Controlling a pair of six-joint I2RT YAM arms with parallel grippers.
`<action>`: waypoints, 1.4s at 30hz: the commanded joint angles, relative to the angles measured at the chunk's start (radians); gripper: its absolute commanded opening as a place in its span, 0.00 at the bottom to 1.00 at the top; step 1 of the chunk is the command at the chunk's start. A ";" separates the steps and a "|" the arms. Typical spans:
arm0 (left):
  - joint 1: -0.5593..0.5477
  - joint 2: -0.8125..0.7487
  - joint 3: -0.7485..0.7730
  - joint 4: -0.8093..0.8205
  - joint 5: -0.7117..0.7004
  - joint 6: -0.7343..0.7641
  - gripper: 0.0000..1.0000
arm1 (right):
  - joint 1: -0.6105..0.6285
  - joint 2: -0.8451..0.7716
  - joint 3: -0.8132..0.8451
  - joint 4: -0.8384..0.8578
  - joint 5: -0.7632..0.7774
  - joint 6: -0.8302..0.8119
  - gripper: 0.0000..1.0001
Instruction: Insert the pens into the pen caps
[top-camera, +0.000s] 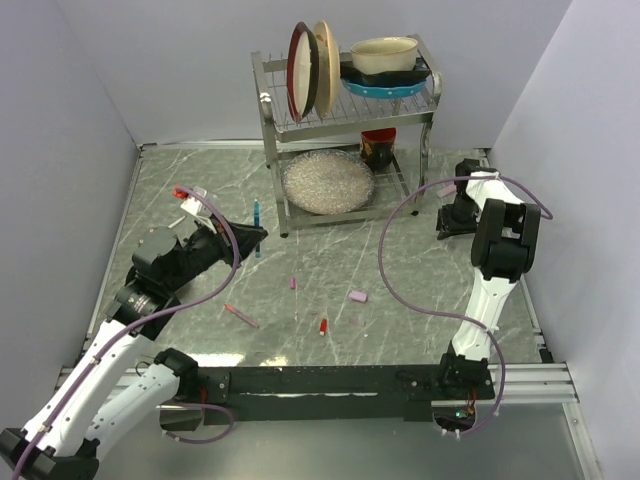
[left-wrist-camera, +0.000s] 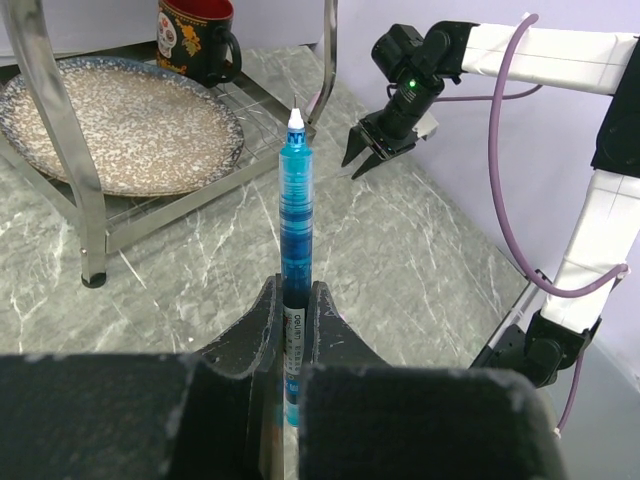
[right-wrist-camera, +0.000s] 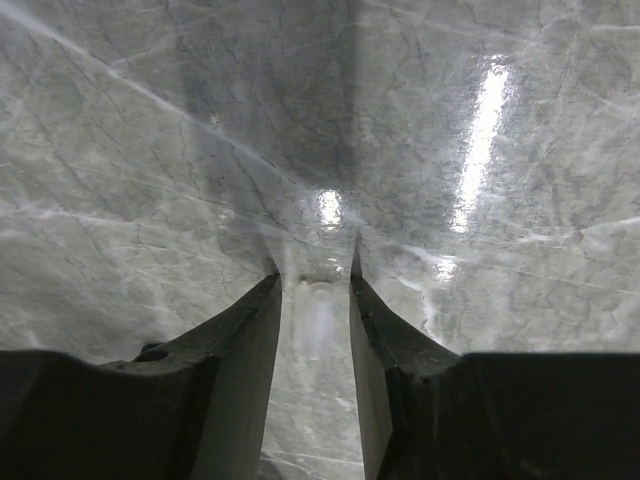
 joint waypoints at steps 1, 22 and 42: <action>-0.003 -0.006 0.009 0.019 -0.011 0.020 0.01 | -0.004 0.031 0.007 0.002 0.021 -0.014 0.40; -0.003 -0.020 0.007 0.016 -0.015 0.022 0.01 | 0.030 0.036 -0.022 0.020 -0.008 -0.004 0.41; -0.023 -0.018 0.015 -0.005 -0.064 0.014 0.01 | 0.099 -0.370 -0.569 0.482 -0.164 -0.688 0.00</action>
